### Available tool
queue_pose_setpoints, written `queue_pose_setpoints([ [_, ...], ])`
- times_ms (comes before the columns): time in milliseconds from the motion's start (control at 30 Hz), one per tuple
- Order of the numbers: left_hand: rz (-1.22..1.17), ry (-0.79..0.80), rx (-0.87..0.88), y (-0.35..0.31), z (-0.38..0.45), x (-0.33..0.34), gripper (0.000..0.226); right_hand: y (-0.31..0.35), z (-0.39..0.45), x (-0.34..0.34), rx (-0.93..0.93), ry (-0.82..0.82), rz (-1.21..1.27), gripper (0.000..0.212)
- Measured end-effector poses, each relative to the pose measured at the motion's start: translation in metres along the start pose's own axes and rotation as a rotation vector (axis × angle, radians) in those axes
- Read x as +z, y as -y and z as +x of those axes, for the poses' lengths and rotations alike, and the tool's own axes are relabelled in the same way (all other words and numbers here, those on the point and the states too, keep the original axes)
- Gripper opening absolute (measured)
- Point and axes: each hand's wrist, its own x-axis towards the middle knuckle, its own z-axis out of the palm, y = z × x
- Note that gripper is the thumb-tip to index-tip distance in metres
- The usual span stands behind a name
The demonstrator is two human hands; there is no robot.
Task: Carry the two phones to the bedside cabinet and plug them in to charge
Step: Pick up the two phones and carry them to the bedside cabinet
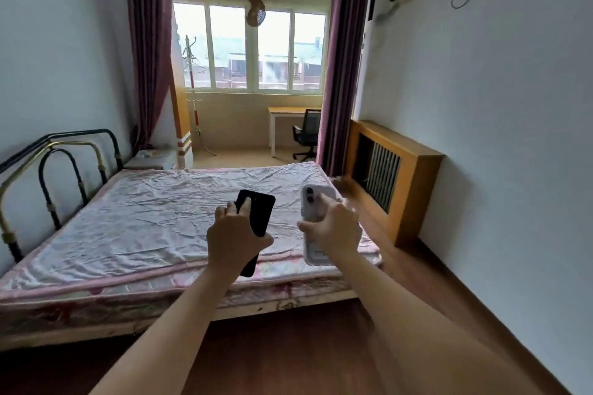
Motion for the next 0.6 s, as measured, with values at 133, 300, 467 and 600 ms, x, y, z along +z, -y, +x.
queue_pose_setpoints([
  [133, -0.052, 0.04, 0.101, -0.084, -0.008, 0.024, 0.092, -0.071, 0.001, -0.055, 0.07, -0.085, -0.031, 0.081],
  [300, -0.113, 0.079, 0.245, -0.182, -0.011, 0.05, 0.089, -0.151, 0.0, -0.11, 0.202, -0.198, -0.056, 0.085],
  [467, -0.167, 0.098, 0.38, -0.268, -0.01, 0.079, 0.086, -0.213, 0.002, -0.157, 0.304, -0.31, -0.144, 0.082],
  [600, -0.205, 0.112, 0.458, -0.33, -0.006, 0.11, 0.082, -0.258, 0.011, -0.189, 0.385, -0.354, -0.217, 0.079],
])
